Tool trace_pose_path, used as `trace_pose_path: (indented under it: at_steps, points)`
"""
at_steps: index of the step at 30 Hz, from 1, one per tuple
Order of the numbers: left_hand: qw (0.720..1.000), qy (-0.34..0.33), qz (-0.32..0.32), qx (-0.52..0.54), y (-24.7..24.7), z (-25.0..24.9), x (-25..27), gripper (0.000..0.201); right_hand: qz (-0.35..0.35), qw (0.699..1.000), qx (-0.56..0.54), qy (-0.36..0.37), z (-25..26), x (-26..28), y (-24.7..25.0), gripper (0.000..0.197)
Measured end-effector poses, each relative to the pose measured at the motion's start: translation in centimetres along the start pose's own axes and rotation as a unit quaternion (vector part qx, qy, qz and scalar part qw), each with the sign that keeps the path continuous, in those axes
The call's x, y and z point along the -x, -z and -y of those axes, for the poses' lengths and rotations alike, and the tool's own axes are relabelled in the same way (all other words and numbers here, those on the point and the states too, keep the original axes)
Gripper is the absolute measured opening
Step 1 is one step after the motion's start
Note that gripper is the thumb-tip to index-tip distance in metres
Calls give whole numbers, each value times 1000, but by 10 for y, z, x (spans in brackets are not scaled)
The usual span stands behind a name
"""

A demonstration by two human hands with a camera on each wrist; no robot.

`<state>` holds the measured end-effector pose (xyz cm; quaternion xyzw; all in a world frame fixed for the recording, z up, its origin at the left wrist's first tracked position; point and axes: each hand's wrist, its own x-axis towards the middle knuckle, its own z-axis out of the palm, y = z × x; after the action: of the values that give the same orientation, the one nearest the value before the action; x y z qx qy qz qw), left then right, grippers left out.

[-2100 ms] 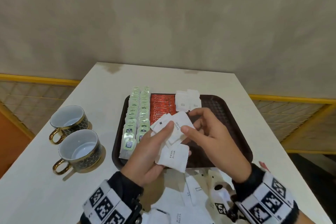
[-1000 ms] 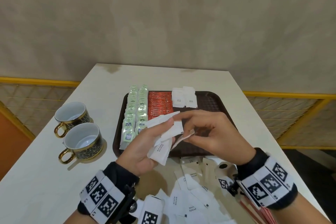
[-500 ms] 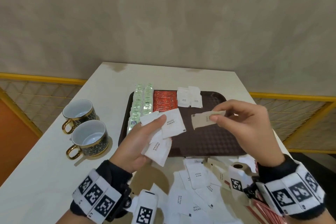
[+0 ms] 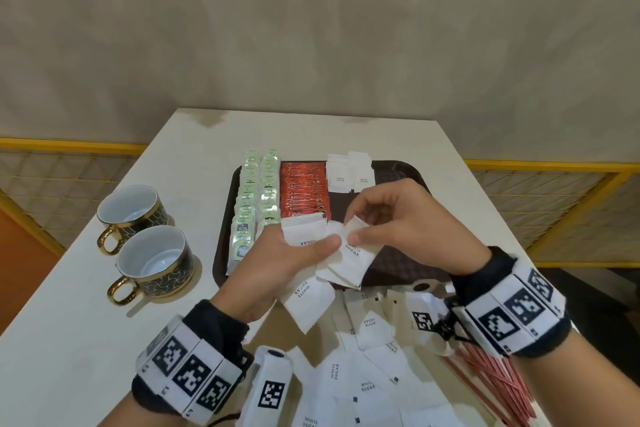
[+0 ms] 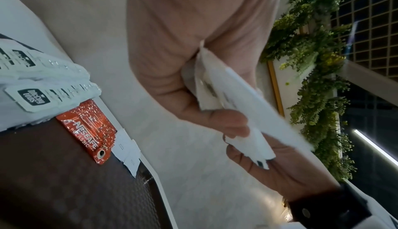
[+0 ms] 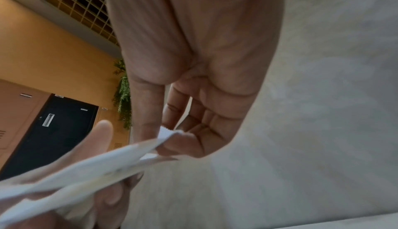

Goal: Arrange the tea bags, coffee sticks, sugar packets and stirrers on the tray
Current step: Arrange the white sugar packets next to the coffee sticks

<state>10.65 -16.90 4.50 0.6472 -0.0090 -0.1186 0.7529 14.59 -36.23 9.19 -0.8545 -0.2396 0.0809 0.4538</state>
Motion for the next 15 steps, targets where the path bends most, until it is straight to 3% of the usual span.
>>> trace_pose_path:
  at_steps: [5,8,11,15]
  points:
    - [1000,-10,1,0,5,10,-5,49,-76,993,-80,-46,-6,-6,-5,18]
    - [1000,-7,-21,10,10,17,-9,49,9,971,-204,-126,-12,-1,-10,21]
    - [1000,13,-25,-1,10,21,-13,47,49,959,-222,-170,-21,-5,-10,19]
    - [996,49,-75,-10,16,23,-24,24,-43,963,-174,-203,-47,-45,7,13]
